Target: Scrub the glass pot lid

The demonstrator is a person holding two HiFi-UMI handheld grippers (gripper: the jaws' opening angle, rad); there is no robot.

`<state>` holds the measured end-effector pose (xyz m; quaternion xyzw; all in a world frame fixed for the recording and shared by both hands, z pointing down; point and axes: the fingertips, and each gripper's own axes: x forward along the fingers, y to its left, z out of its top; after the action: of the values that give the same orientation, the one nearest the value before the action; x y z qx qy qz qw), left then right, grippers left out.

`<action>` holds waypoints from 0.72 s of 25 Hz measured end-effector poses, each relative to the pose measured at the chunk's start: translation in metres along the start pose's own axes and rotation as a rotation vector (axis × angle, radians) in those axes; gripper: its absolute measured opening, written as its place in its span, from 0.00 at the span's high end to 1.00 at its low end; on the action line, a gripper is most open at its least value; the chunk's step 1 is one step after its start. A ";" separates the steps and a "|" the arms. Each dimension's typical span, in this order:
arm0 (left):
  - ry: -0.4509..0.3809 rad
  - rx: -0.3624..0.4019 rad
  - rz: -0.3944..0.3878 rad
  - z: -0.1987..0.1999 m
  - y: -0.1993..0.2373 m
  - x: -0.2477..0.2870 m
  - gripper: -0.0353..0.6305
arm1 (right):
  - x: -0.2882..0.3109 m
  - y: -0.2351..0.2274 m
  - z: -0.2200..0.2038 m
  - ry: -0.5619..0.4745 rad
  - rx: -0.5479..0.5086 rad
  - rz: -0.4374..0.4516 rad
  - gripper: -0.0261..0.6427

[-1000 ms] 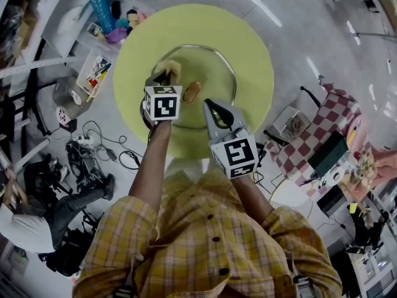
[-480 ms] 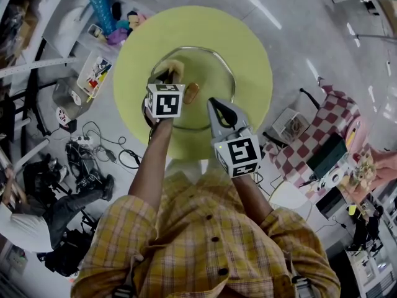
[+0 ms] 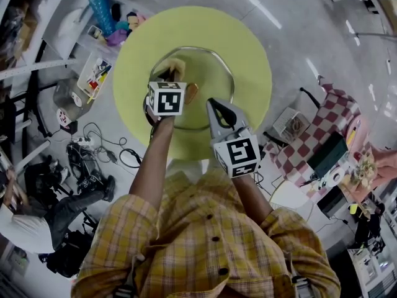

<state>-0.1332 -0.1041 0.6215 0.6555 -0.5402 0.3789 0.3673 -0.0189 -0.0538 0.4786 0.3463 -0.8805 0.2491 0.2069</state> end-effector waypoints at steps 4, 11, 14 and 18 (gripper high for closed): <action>0.001 0.012 -0.007 0.004 -0.002 0.002 0.88 | 0.000 -0.003 0.000 -0.003 0.005 -0.005 0.97; 0.007 0.028 -0.019 0.008 -0.006 0.005 0.88 | 0.001 -0.005 0.001 -0.008 -0.007 -0.012 0.97; 0.008 0.049 -0.023 0.010 -0.007 0.007 0.88 | 0.000 -0.005 0.000 0.004 0.001 -0.011 0.96; 0.014 0.098 -0.027 0.015 -0.008 0.010 0.88 | 0.001 -0.007 -0.002 0.021 0.005 -0.015 0.97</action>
<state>-0.1222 -0.1207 0.6230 0.6773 -0.5093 0.4047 0.3437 -0.0143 -0.0582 0.4830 0.3507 -0.8750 0.2534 0.2173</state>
